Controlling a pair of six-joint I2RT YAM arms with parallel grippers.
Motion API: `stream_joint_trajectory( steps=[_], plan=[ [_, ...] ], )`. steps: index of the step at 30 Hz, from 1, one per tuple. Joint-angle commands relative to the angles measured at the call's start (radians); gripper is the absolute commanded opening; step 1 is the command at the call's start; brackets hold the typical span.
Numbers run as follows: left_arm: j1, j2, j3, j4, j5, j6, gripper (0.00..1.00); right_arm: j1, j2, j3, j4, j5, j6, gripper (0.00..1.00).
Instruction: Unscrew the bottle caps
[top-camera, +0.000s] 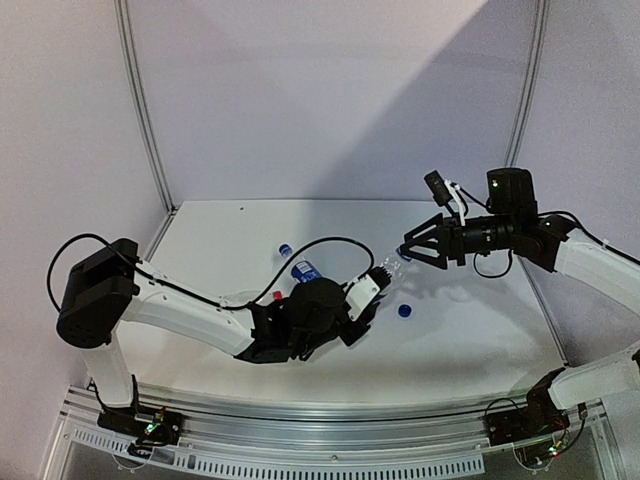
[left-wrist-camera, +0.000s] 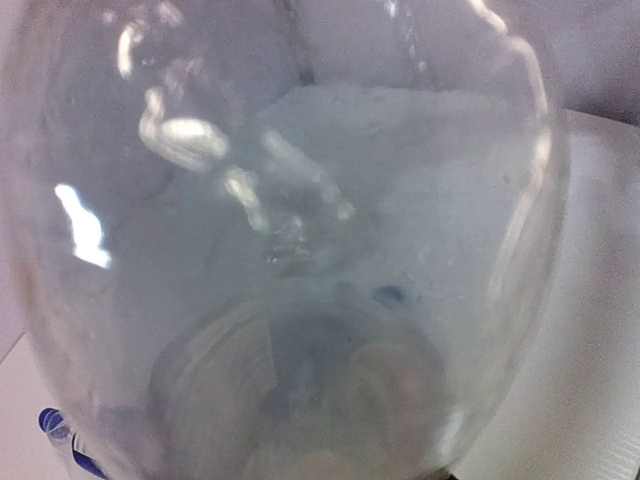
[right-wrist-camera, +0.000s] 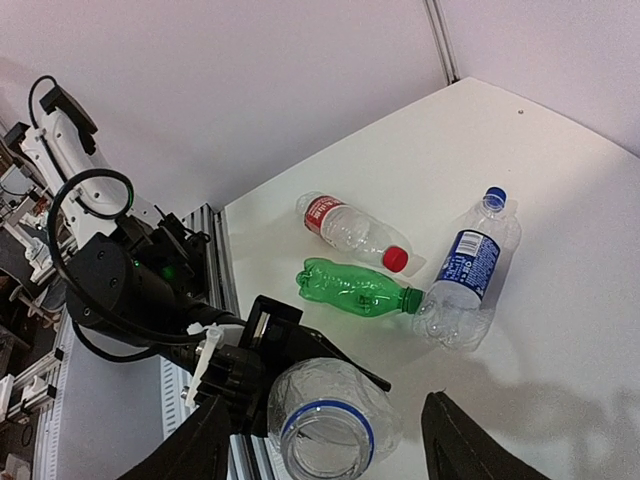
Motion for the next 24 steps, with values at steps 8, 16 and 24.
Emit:
stream_joint_trajectory(
  steps=[8,16,24],
  plan=[
    [0.013,-0.04,-0.009,0.049,0.035,-0.045,0.36,0.028,-0.005,-0.022,0.023,-0.003,-0.034,0.6],
    [0.013,-0.04,-0.02,0.069,0.034,-0.035,0.36,0.043,0.013,-0.017,0.017,-0.003,-0.048,0.52],
    [0.013,-0.041,-0.023,0.071,0.05,-0.042,0.37,0.046,0.015,-0.019,0.024,-0.002,-0.055,0.41]
  ],
)
